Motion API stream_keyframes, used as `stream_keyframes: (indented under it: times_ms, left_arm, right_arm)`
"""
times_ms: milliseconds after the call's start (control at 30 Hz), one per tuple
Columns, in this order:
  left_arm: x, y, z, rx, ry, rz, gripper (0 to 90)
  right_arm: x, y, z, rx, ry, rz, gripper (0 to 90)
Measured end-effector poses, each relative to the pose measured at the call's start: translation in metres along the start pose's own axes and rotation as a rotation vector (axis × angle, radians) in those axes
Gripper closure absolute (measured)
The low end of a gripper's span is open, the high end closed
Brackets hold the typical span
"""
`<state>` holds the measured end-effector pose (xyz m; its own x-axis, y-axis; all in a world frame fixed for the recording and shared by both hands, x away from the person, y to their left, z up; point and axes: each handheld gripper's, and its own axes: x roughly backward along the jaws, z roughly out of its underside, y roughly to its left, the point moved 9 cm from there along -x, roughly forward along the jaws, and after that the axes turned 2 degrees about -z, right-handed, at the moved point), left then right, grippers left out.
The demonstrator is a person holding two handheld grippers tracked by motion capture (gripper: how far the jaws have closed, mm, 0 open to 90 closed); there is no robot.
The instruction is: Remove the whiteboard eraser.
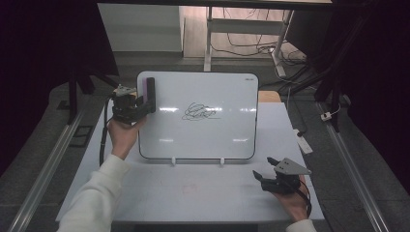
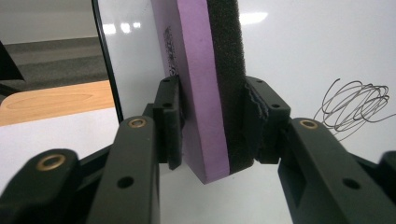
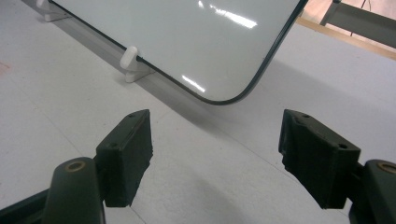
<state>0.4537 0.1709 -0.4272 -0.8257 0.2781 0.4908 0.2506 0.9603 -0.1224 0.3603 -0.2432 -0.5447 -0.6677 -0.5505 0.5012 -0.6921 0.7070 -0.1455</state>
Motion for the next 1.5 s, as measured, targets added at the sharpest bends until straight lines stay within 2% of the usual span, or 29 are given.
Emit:
stream_keyframes:
  times_ms: [233,400,567,833,1000,1200,1267,1333,1400,1500]
  left_arm:
    - [0.006,0.003,0.0,-0.016,-0.015,-0.036,64.7]
    - [0.022,0.006,-0.001,-0.015,-0.061,-0.004,66.1]
    - [0.042,-0.001,0.006,-0.063,-0.088,0.047,66.3]
    - [0.066,-0.025,0.041,-0.14,-0.113,0.153,66.3]
    - [0.074,-0.042,0.069,-0.187,-0.097,0.218,66.4]
    - [0.074,-0.066,0.103,-0.286,-0.049,0.244,66.5]
    - [0.072,-0.073,0.112,-0.312,-0.035,0.255,66.4]
    - [0.07,-0.083,0.124,-0.349,-0.015,0.266,66.4]
    - [0.068,-0.091,0.133,-0.379,-0.004,0.272,66.4]
    - [0.064,-0.099,0.143,-0.412,0.011,0.275,66.4]
  right_arm:
    - [0.001,0.0,0.0,0.002,0.0,0.004,25.4]
    - [0.001,-0.001,0.0,0.0,-0.003,0.01,25.5]
    - [0.002,-0.001,-0.001,0.002,-0.007,0.011,25.6]
    - [0.002,0.004,-0.004,-0.002,-0.006,-0.001,26.0]
    - [0.003,0.011,-0.011,-0.024,-0.01,-0.04,26.8]
    - [0.003,0.02,-0.019,-0.044,-0.014,-0.085,26.8]
    - [0.002,0.027,-0.025,-0.066,-0.014,-0.126,26.7]
    - [0.001,0.03,-0.028,-0.074,-0.014,-0.143,26.6]
    - [-0.001,0.04,-0.036,-0.085,0.0,-0.188,26.0]
    - [-0.002,0.046,-0.042,-0.1,0.001,-0.215,25.9]
